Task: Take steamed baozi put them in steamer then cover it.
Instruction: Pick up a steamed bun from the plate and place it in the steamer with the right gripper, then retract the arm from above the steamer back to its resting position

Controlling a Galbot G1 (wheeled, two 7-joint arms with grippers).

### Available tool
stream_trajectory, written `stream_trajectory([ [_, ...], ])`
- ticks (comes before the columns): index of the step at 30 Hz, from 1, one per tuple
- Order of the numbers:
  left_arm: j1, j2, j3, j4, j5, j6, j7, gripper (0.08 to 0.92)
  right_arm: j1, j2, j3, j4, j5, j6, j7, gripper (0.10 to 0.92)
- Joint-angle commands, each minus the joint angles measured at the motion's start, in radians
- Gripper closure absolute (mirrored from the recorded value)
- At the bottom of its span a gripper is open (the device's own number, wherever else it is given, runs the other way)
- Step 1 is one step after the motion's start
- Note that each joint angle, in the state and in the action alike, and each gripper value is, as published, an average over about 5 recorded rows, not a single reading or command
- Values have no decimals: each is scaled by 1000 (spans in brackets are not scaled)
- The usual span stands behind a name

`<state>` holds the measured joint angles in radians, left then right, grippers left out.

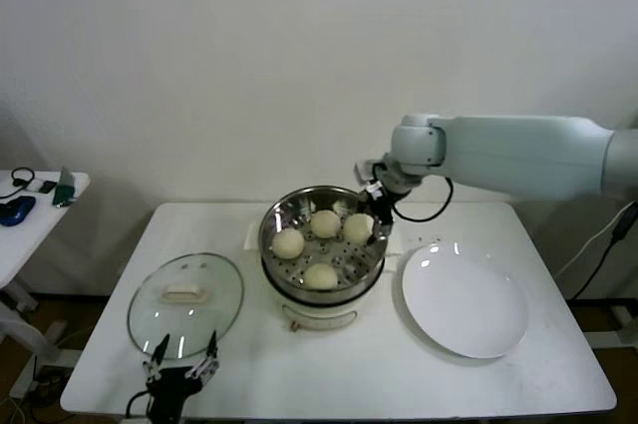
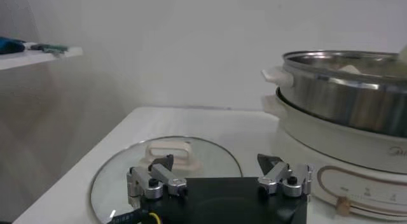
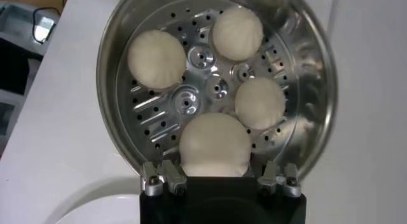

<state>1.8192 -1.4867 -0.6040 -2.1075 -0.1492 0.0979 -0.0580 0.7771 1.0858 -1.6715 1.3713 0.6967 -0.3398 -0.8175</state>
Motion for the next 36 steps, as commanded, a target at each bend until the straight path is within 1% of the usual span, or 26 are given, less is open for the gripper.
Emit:
stream_trajectory([
  [1, 0, -5, 0, -5, 1, 1, -2, 177, -111, 30, 21, -31, -53, -12, 28, 310],
  [9, 5, -7, 2, -11, 2, -1, -2, 177, -130, 33, 33, -54, -53, -11, 37, 296],
  [17, 6, -7, 0, -17, 2, -1, -2, 177, -108, 30, 35, -52, -40, -5, 45, 226],
  [21, 6, -6, 0, -21, 3, 0, -2, 177, -56, 19, 47, -40, 37, 8, 11, 205],
  [26, 6, -3, 0, -25, 6, 3, 0, 177, 69, -12, 13, -5, 205, 28, -72, 203],
  [29, 7, -1, 0, -28, 6, 3, 0, 177, 131, -41, -6, 5, 254, 30, -83, 202],
  [32, 6, 1, 1, -31, 6, 5, 2, 177, 156, -91, 12, 12, 279, 18, -40, 203],
  [34, 3, 1, 2, -33, 6, 8, 3, 177, 136, -148, 65, 30, 308, 5, 56, 203],
  [36, -3, 0, 2, -33, 6, 12, 3, 177, 82, -218, 149, 58, 328, 12, 193, 203],
])
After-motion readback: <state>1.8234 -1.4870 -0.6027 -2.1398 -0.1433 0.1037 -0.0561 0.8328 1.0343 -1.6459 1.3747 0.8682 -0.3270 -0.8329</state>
